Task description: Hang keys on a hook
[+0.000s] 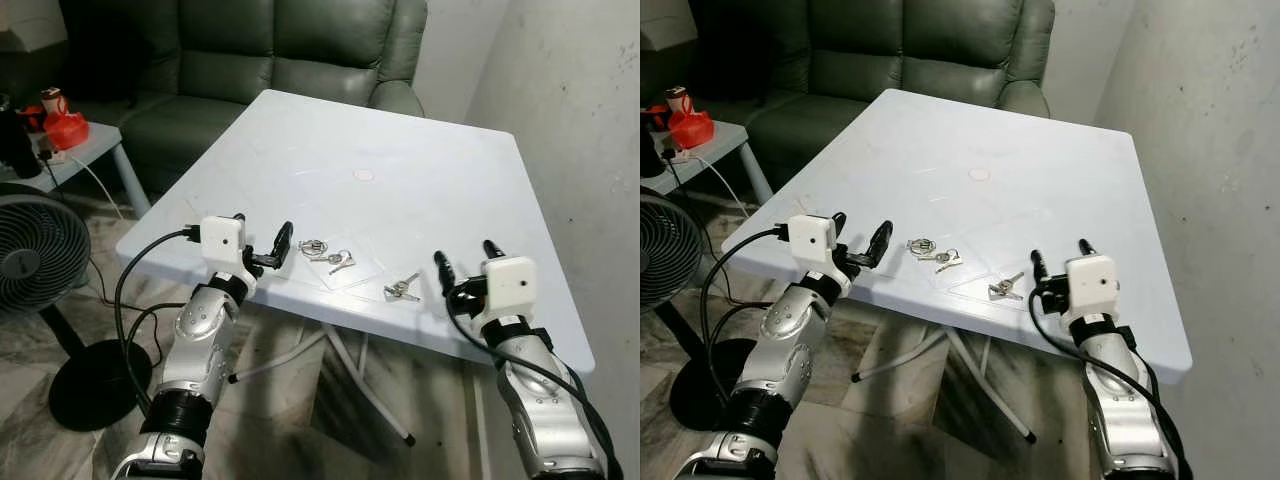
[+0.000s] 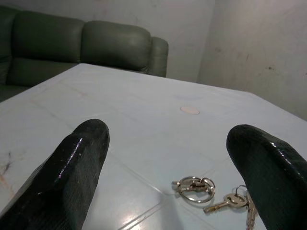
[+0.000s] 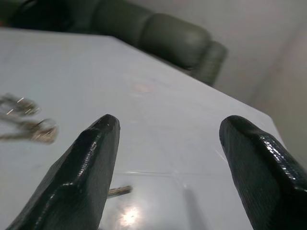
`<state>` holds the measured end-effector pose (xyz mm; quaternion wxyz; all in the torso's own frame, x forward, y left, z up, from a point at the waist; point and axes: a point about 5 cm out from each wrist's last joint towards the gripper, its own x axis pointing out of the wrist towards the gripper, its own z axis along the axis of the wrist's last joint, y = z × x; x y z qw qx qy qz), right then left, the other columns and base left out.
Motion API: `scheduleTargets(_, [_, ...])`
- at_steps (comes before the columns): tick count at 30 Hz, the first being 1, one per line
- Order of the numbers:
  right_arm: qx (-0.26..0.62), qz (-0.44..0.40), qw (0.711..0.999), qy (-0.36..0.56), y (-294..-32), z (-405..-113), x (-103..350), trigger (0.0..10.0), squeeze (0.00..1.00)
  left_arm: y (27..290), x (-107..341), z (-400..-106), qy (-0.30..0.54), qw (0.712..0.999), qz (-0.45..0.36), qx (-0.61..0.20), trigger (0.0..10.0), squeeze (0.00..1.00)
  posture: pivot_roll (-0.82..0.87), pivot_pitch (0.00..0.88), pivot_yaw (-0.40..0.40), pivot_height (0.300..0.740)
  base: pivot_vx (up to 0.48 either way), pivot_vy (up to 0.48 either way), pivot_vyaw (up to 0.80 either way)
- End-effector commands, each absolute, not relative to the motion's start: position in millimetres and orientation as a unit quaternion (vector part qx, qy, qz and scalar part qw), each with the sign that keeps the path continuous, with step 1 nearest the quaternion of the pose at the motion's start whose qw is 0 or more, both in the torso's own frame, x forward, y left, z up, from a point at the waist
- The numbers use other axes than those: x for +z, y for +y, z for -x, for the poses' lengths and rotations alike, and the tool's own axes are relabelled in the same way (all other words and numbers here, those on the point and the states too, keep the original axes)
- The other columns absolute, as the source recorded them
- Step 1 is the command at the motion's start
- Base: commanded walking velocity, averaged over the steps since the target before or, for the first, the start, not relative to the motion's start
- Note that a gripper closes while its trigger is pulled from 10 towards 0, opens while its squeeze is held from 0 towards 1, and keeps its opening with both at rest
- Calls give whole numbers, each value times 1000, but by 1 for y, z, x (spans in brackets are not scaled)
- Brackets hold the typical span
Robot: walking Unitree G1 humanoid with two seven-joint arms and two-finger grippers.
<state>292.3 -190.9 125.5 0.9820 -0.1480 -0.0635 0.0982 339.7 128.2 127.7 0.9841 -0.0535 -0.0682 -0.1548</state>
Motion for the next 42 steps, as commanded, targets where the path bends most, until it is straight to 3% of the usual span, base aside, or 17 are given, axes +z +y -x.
scheduleTargets(1, [113,163,979,-49,-192,-297,125,10000,0,126,131,-338,-73,983,43,-164,10000,0,-7,30,-93,711,0,0,0])
scheduleTargets(22, [263,225,938,-6,-179,-312,127,10000,0,108,117,-293,-49,977,39,-203,10000,0,51,165,-173,711,0,0,0])
scheduleTargets(28, [273,215,938,2,-172,-313,124,10000,0,104,117,-284,-37,976,37,-211,10000,0,58,188,-179,711,0,0,0])
scheduleTargets(35, [239,166,956,34,-163,-318,112,10000,0,89,123,-276,-37,968,34,-247,10000,0,69,217,-185,711,0,0,0])
scheduleTargets(36, [237,157,958,37,-161,-317,110,7137,0,86,124,-275,-37,967,35,-251,10000,0,69,219,-183,711,0,0,0])
scheduleTargets(37, [237,157,958,37,-161,-317,110,7137,0,86,124,-275,-37,967,35,-251,10000,0,69,219,-183,711,0,0,0])
scheduleTargets(38, [232,150,960,37,-161,-316,109,4392,0,84,126,-275,-37,966,34,-254,10000,0,68,220,-181,711,0,0,0])
scheduleTargets(39, [230,147,961,32,-160,-315,108,0,0,83,126,-275,-37,966,34,-254,10000,0,68,220,-181,711,0,0,0])
scheduleTargets(42, [229,147,962,32,-160,-312,106,0,0,82,128,-276,-36,965,36,-256,10000,0,64,221,-176,711,0,0,0])
